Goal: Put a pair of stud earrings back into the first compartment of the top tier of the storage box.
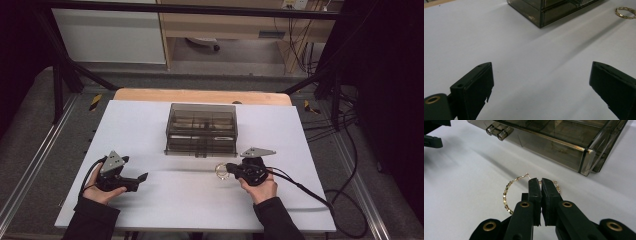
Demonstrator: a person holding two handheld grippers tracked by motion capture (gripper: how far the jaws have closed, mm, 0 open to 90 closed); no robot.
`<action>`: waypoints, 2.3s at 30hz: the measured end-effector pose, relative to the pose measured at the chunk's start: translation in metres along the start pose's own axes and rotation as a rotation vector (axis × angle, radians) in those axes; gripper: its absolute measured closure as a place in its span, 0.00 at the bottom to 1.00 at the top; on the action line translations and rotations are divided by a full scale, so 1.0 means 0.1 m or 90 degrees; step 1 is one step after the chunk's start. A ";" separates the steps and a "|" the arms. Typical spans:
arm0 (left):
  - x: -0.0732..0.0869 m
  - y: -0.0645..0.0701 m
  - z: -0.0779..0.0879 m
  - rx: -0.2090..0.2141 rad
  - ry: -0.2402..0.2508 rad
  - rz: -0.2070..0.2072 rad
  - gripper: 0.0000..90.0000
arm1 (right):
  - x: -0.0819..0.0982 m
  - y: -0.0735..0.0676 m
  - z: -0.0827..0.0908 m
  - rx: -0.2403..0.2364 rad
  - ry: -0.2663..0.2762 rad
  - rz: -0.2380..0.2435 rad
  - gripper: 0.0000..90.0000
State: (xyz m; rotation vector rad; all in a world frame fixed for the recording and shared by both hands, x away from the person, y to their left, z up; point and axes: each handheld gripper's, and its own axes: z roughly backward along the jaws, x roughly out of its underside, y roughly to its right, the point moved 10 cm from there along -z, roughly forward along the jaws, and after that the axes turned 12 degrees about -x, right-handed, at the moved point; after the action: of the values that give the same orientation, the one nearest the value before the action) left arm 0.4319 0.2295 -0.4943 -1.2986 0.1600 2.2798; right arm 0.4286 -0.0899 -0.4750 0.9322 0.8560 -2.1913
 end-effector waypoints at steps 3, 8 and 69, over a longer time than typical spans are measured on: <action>0.00 0.00 0.00 0.000 0.000 0.000 0.06 | -0.01 -0.02 0.01 -0.004 0.001 0.000 0.97; 0.00 0.00 0.00 0.001 0.000 0.001 0.06 | -0.05 -0.06 0.03 -0.007 0.003 0.006 0.97; 0.01 0.01 0.00 0.005 0.000 0.003 0.06 | -0.82 -0.44 -0.10 -0.024 0.049 0.048 0.97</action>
State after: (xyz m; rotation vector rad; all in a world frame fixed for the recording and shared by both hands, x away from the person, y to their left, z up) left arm 0.4313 0.2293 -0.4947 -1.2946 0.1716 2.2808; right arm 0.4475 -0.0336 -0.4027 1.0194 0.8799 -2.0805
